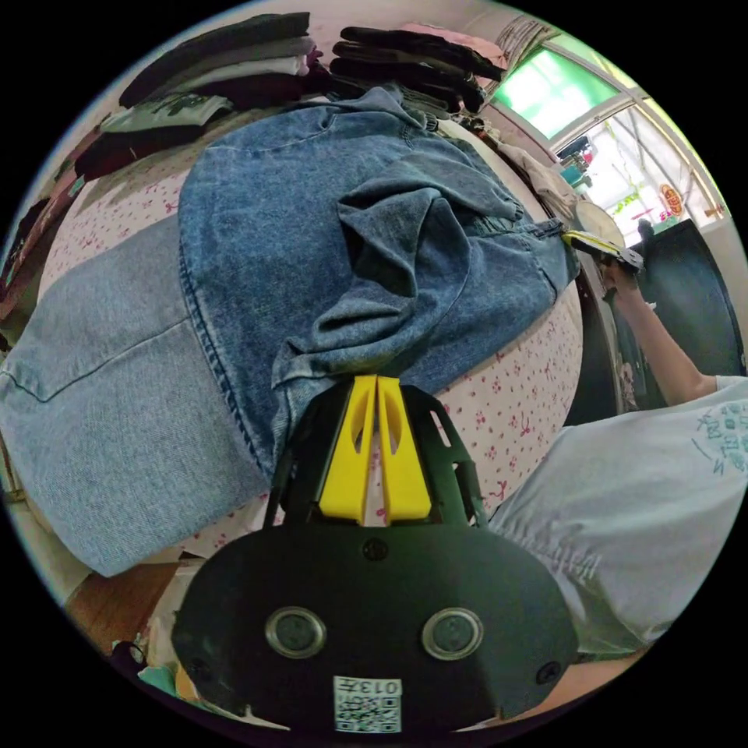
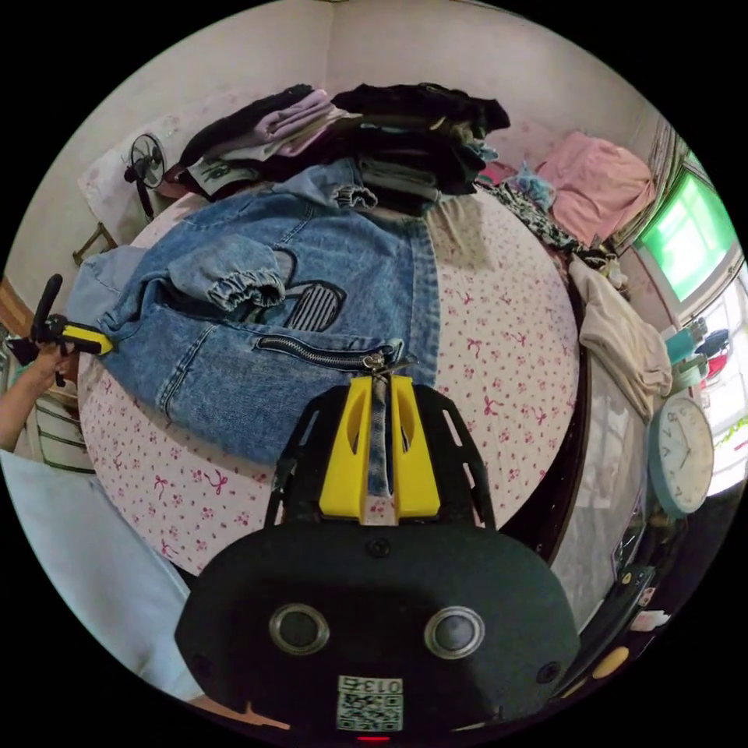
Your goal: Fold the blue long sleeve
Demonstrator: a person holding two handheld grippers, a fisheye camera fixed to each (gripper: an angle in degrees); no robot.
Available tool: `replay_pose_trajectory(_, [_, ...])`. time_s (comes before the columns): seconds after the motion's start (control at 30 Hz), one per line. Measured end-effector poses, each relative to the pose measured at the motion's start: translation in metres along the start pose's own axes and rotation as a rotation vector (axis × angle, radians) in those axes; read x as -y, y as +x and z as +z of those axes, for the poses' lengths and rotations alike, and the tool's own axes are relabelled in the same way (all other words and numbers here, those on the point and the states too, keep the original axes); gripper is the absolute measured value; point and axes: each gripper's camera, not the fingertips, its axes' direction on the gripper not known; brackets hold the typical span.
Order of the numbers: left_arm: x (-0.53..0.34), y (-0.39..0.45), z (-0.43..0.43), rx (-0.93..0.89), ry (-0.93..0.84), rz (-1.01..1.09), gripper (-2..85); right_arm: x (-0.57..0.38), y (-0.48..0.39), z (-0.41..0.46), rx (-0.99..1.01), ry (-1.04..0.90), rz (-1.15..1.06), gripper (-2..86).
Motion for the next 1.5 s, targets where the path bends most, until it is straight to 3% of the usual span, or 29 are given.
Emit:
replay_pose_trajectory(0.13, [-0.012, -0.011, 0.003, -0.067, 0.038, -0.054, -0.4, 0.006, -0.007, 0.040, 0.027, -0.078, 0.085, 5.6])
replay_pose_trajectory(0.23, [-0.022, -0.012, 0.000, -0.050, 0.037, -0.083, -0.4, 0.011, 0.004, 0.031, 0.116, -0.101, 0.182, 7.6])
replay_pose_trajectory(0.4, [-0.040, -0.002, -0.017, -0.087, 0.110, -0.077, -0.4, 0.015, -0.003, -0.018, 0.020, -0.021, 0.191, 7.3])
replay_pose_trajectory(0.6, [-0.014, 0.054, -0.004, 0.000, 0.131, 0.076, -0.3, 0.047, -0.116, -0.037, 0.159, 0.088, -0.065, 5.2])
replay_pose_trajectory(0.7, [-0.004, 0.060, 0.024, 0.114, 0.013, 0.061, -0.3, 0.064, -0.164, -0.010, 0.174, 0.010, -0.130, 3.5])
replay_pose_trajectory(0.77, [-0.011, 0.055, 0.025, 0.094, 0.026, 0.045, -0.3, 0.074, -0.171, -0.001, 0.202, -0.068, -0.124, 2.7])
replay_pose_trajectory(0.9, [-0.033, 0.047, 0.009, 0.113, 0.080, -0.064, -0.3, 0.090, -0.167, -0.037, 0.132, 0.025, -0.109, 4.9])
replay_pose_trajectory(1.07, [-0.028, 0.084, 0.004, 0.108, 0.154, 0.064, -0.3, 0.125, -0.231, -0.054, 0.002, 0.141, -0.388, 13.3])
replay_pose_trajectory(1.3, [-0.004, 0.120, 0.033, 0.132, 0.114, 0.203, -0.3, 0.178, -0.278, -0.035, -0.252, 0.029, -0.554, 8.5])
replay_pose_trajectory(1.4, [-0.003, 0.117, 0.039, 0.102, 0.110, 0.179, -0.4, 0.215, -0.264, -0.081, -0.173, 0.132, -0.503, 6.3])
replay_pose_trajectory(1.5, [-0.006, 0.115, 0.040, 0.183, 0.118, 0.106, -0.4, 0.252, -0.248, -0.135, -0.164, 0.241, -0.446, 5.8])
